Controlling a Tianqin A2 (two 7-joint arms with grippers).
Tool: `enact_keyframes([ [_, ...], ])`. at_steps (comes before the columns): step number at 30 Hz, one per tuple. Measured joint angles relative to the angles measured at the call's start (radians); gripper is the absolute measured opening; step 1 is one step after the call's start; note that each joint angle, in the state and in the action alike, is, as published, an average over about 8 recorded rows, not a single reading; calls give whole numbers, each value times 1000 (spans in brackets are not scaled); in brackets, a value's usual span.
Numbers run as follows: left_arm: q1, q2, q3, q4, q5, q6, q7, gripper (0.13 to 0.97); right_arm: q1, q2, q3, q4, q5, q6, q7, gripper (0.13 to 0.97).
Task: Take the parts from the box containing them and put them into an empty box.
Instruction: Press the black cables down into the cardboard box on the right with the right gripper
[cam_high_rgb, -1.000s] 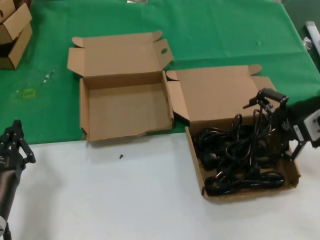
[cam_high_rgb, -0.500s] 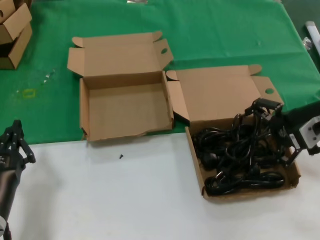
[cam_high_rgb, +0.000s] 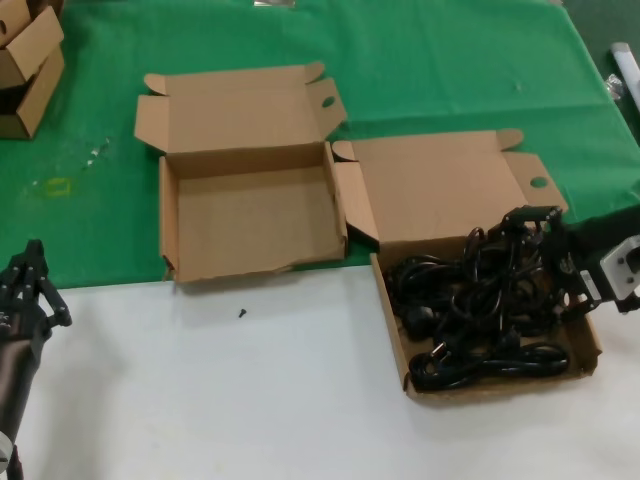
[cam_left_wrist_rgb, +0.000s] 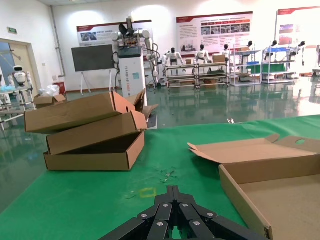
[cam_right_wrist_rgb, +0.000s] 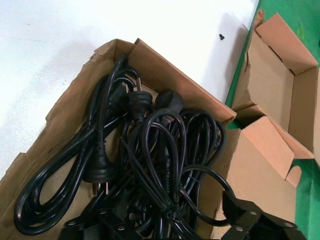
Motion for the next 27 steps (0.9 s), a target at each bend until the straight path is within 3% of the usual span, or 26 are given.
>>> enact_keyframes([
  [4,0,0,0,0,0,0,0,143,-4,1,7,0,-2,2,8,754],
  [21,0,0,0,0,0,0,0,143,-3,-8,17,-29,-14,2,12,344],
  [27,0,0,0,0,0,0,0,143,12,-6,22,-30,-10,-16,40,268],
])
